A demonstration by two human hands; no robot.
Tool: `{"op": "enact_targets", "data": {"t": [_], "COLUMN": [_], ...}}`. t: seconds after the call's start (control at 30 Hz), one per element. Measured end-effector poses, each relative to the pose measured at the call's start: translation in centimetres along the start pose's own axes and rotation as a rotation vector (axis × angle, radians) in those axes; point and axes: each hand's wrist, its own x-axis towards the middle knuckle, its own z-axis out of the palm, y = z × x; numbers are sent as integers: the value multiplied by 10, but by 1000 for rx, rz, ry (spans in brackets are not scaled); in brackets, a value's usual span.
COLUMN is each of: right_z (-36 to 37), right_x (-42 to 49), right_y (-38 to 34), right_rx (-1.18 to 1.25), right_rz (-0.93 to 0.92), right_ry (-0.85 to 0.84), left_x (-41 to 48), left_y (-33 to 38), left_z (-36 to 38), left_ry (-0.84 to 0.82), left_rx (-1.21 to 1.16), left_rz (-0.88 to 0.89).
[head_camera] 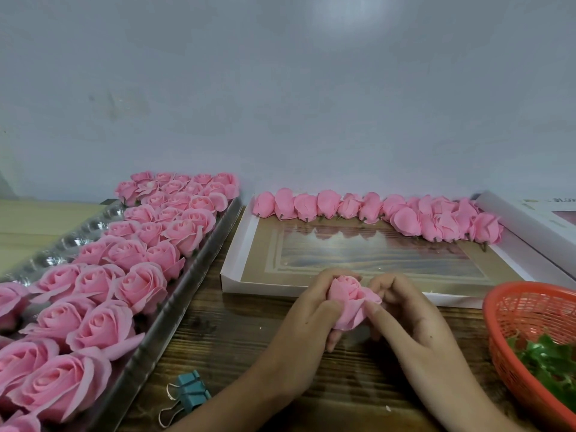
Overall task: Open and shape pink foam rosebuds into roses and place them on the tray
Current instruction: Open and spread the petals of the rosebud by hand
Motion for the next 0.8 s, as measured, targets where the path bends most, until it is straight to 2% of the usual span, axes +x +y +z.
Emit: {"op": "enact_targets", "data": {"t": [0.07, 0.17, 0.43, 0.57, 0.7, 0.8], "right_z": [1, 1, -1, 1, -1, -1], "right_x": [0, 0, 1, 3, 3, 4], "right_y": [1, 2, 1, 1, 9, 10], "right_rx": [14, -16, -196, -117, 104, 151], "right_rz": [-5, -48, -123, -90, 35, 30], "right_ry": [36, 78, 8, 29, 57, 79], "left_x": [-7, -8, -6, -6, -8, -8], "left_y": [-3, -6, -7, -6, -4, -2], "left_z": [-3, -7, -7, -6, -5, -4], "left_ry": [-37, -39, 12, 33, 27, 28], "left_rx": [-1, -5, 8, 49, 144, 203], "left_rz": [77, 88, 77, 82, 117, 129]}}
